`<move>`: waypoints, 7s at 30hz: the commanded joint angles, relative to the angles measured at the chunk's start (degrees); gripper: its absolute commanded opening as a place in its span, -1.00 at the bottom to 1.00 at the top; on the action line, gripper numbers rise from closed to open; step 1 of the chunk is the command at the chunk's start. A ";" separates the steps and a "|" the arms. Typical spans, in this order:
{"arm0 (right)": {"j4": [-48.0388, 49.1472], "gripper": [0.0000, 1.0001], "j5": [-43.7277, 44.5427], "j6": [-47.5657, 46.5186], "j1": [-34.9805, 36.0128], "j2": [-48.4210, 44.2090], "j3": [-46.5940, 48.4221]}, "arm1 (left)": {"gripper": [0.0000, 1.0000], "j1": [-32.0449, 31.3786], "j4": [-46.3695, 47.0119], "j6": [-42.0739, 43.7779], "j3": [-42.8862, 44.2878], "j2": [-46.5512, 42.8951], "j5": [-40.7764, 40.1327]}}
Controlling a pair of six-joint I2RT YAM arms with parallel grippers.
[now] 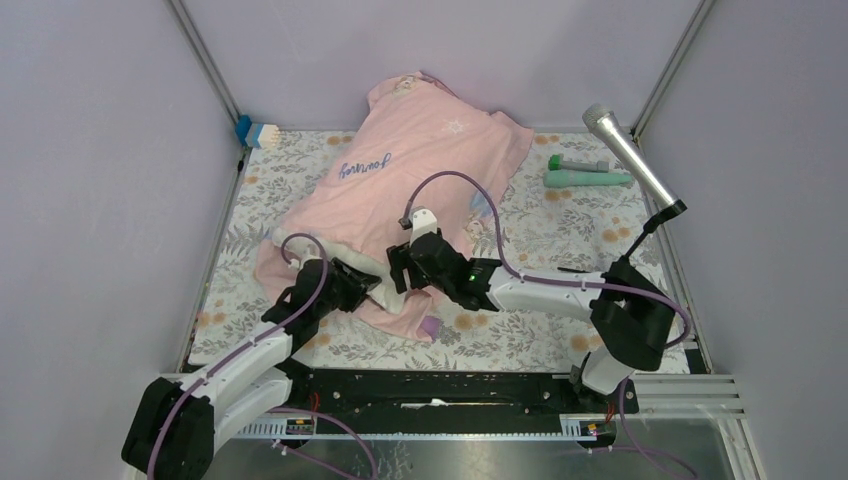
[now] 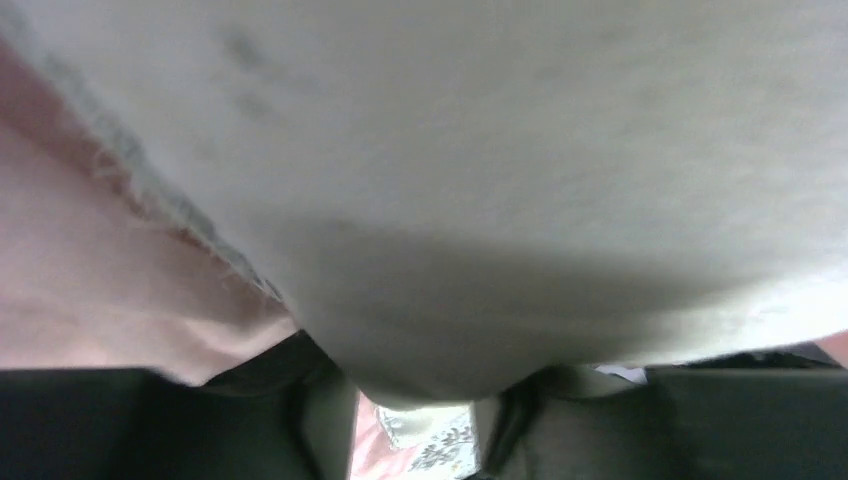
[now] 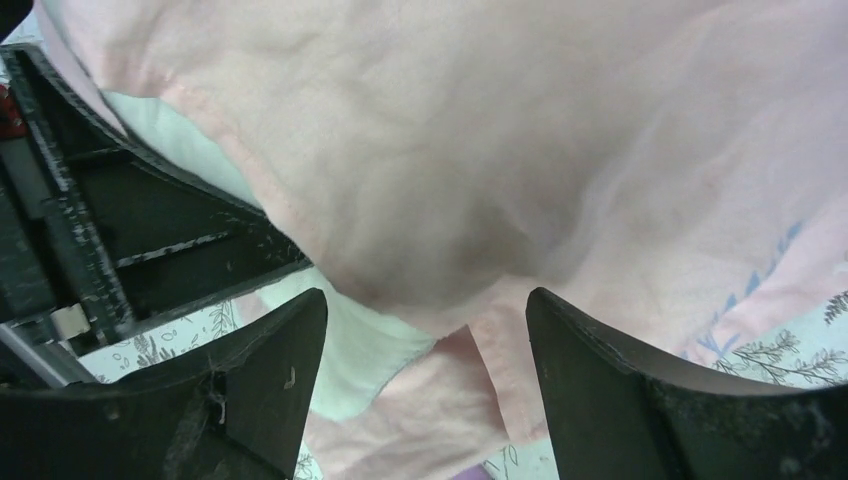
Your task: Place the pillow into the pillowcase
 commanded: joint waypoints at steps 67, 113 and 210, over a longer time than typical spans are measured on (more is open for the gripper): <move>-15.86 -1.00 -6.81 -5.82 12.07 -4.19 12.05 | -0.70 -1.90 23.05 0.38 2.34 18.62 2.29; -15.20 0.99 1.91 -11.21 -21.25 7.09 34.03 | 0.98 16.38 -11.91 21.91 26.20 5.51 -4.27; -24.93 0.99 2.75 -21.24 -14.54 -1.95 33.53 | 0.52 19.45 -12.18 25.54 30.02 16.92 17.32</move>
